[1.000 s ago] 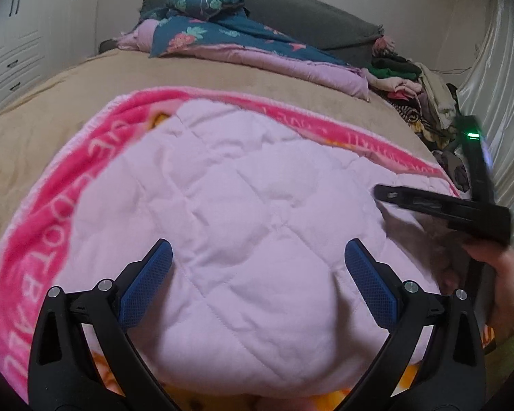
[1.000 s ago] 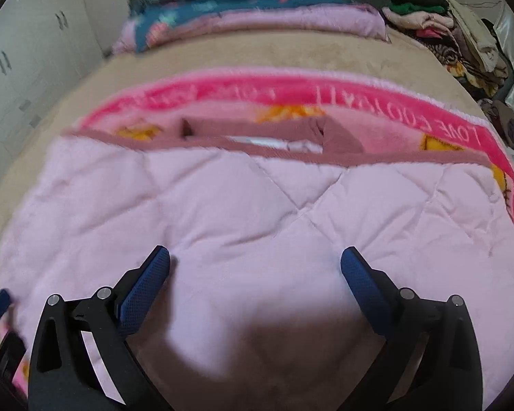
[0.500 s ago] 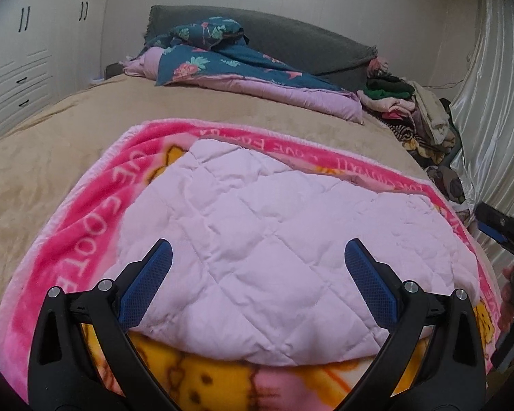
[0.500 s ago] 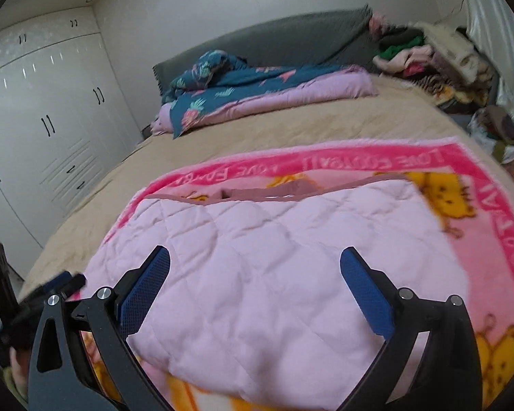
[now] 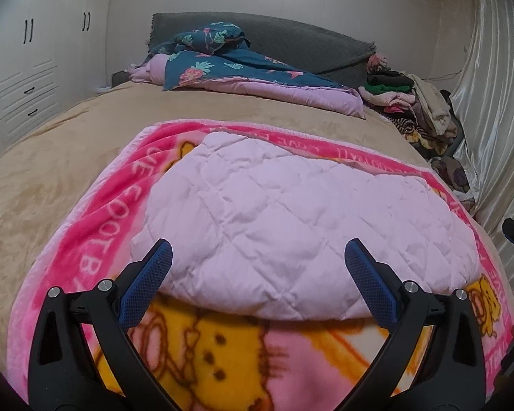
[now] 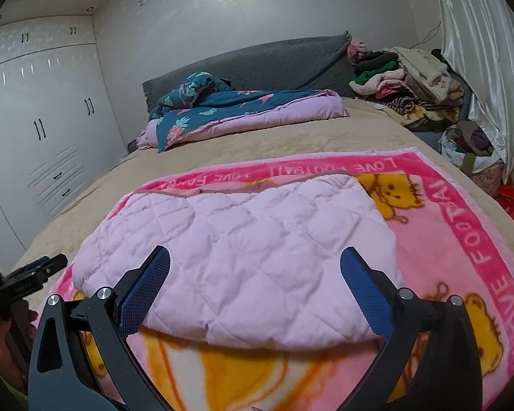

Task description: Fold large clothes

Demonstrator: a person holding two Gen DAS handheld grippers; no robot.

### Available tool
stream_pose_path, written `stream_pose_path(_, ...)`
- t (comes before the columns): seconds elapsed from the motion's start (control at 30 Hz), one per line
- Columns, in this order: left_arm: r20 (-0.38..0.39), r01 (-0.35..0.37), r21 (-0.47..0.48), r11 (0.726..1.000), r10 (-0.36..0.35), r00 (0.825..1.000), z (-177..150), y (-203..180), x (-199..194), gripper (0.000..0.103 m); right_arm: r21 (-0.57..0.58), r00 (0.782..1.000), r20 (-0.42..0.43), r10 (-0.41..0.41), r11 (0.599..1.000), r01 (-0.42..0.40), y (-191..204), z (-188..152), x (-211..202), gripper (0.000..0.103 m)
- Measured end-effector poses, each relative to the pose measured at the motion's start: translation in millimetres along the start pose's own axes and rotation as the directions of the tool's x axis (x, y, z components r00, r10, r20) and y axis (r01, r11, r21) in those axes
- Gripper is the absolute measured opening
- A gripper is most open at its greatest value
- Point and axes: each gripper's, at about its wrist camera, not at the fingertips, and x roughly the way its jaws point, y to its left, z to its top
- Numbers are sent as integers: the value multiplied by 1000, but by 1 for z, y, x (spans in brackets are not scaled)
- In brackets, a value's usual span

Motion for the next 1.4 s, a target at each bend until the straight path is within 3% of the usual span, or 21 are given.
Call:
stream_pose_path(0.63,-70,-58,57,997,62,996,-49,-4,-13,95,143,996,-67,-63,987,72,-36,-63,-25,99)
stream_pose_path(0.97,-105,-71,61,996,77,991,-62,-3,0,95,196,986,-124,-109,972,132,-54,-79,-8,99)
stream_pose_path(1.1,-137,-72,37,997,77,988,-66,4,14,95,265,978,-176,-111,952,156,-69,-86,12,99)
stream_pose_path(1.4,-182,-13,-151,988,-15,983,-58,33,46,95,436,970,-241,-39,888,144,-97,-97,57,99)
